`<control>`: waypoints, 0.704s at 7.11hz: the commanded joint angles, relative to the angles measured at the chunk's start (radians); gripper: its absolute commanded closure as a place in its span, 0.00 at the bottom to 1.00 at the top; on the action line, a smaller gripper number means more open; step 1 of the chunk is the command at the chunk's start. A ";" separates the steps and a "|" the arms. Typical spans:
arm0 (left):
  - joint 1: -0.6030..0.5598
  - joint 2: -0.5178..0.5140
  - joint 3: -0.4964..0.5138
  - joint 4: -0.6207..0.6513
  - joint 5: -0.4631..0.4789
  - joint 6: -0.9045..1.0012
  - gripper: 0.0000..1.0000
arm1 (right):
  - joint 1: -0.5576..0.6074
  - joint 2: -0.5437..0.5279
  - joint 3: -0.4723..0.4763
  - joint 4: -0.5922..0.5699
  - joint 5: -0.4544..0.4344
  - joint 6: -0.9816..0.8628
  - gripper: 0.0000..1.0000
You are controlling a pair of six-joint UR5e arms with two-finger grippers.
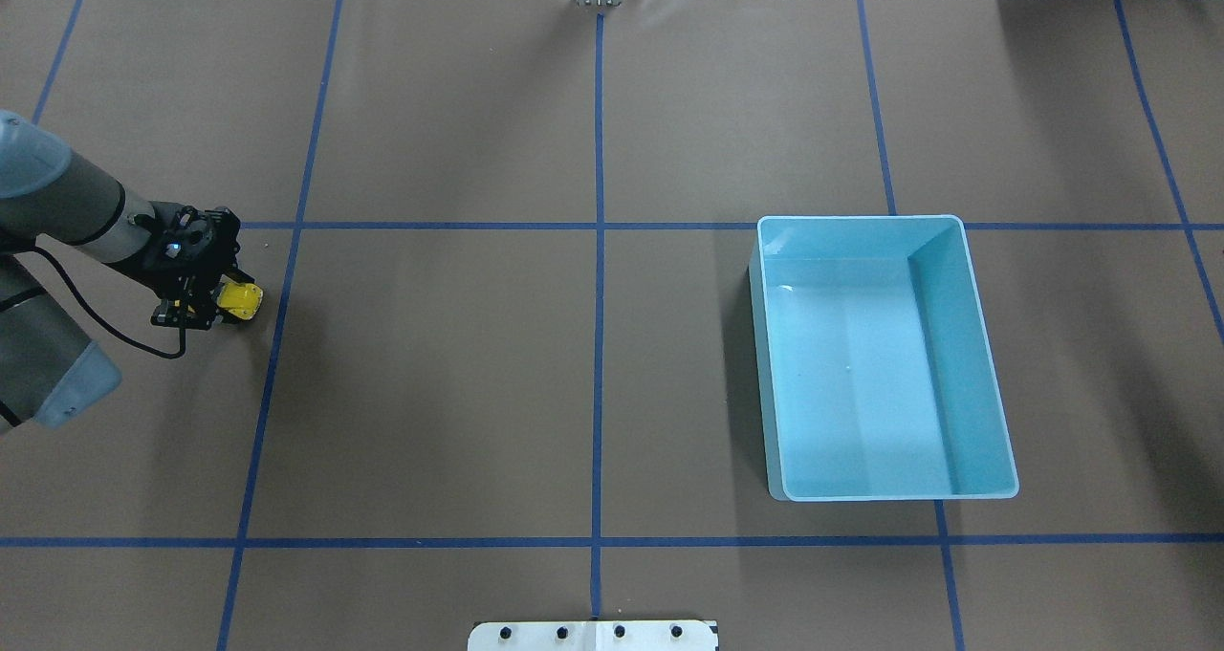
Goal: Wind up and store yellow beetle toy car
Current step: 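Drag the car backward again with the left gripper, pressing it down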
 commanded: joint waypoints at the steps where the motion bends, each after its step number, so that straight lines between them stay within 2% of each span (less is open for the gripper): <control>1: -0.002 0.012 0.002 -0.011 -0.006 0.004 0.98 | 0.000 0.000 0.000 -0.001 -0.001 0.001 0.00; 2: -0.008 0.014 0.000 -0.009 -0.008 0.011 0.95 | 0.000 0.000 0.000 0.001 0.000 0.000 0.00; 3: -0.018 0.012 -0.006 -0.005 -0.005 0.017 0.06 | 0.000 0.000 0.000 0.001 -0.001 0.001 0.00; 4: -0.056 0.011 -0.007 0.006 -0.003 0.012 0.00 | 0.000 0.000 0.000 -0.001 -0.002 0.002 0.00; 5: -0.071 0.012 -0.007 0.009 -0.003 0.017 0.00 | 0.000 0.000 0.000 -0.001 -0.002 0.000 0.00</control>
